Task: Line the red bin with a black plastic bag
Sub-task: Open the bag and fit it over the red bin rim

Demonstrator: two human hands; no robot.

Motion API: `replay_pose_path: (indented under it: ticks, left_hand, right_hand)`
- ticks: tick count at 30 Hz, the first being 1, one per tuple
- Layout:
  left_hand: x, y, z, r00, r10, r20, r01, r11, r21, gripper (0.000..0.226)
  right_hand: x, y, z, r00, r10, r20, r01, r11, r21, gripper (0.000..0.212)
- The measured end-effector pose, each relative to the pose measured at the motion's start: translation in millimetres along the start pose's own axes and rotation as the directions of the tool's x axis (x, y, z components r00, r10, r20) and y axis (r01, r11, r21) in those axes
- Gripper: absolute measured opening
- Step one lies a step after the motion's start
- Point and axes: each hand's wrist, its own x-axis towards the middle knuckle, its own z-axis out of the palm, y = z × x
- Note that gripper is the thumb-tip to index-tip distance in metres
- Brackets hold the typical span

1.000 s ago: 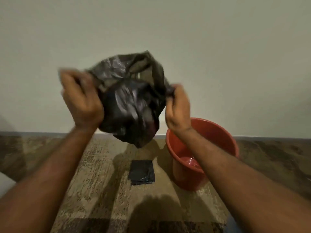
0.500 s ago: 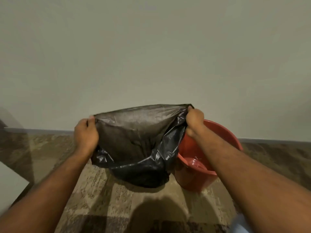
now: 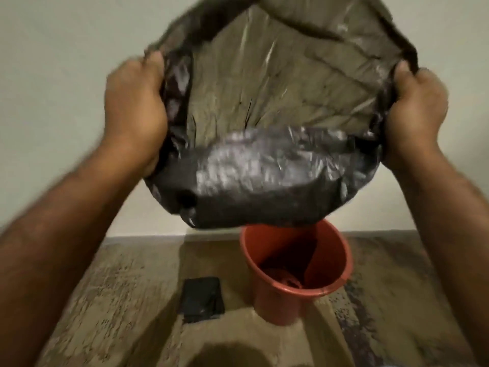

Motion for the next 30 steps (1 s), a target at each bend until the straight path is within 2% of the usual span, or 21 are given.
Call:
replay_pose_path:
  ticks: [3,5,12,15,19,24,30]
  left_hand:
    - [-30.3,-24.7,17.2,0.995,-0.080,0.055,0.087,0.988,-0.131,0.032]
    - [-44.4,-36.5,26.2,0.978,-0.180,0.102,0.200,0.949,-0.244,0.033]
    - [-89.9,-57.3,52.5,0.899,-0.341,0.275,0.419,0.852,-0.312,0.030]
    - [-105.0,-64.5,62.3,0.873,-0.379,0.307,0.465,0.837,-0.289,0.029]
    - [-119.1,-73.3,64.0,0.873,-0.377,0.308,0.462,0.843,-0.277,0.029]
    - [-135.6,-103.3,82.9,0.838,-0.413,0.357,0.476,0.873,-0.108,0.030]
    - [-135.2,-140.8,117.8,0.801,-0.481,0.357,0.511,0.859,0.009,0.031]
  right_hand:
    - [-1.2,28.3,-33.4,0.999,0.037,0.034,-0.036,0.998,-0.044,0.038]
    - [-3.8,48.1,-54.3,0.996,0.082,0.028,-0.081,0.995,-0.056,0.034]
    - [-27.2,99.0,-105.8,0.971,0.219,0.092,-0.207,0.971,-0.120,0.031]
    - [-34.6,119.8,-121.5,0.957,0.274,0.097,-0.262,0.958,-0.121,0.032]
    - [-43.3,131.1,-133.2,0.958,0.270,0.094,-0.258,0.958,-0.124,0.035]
    - [-46.9,165.3,-141.0,0.945,0.313,0.100,-0.293,0.940,-0.174,0.037]
    - [-39.6,216.8,-122.8,0.921,0.372,0.115,-0.332,0.904,-0.269,0.035]
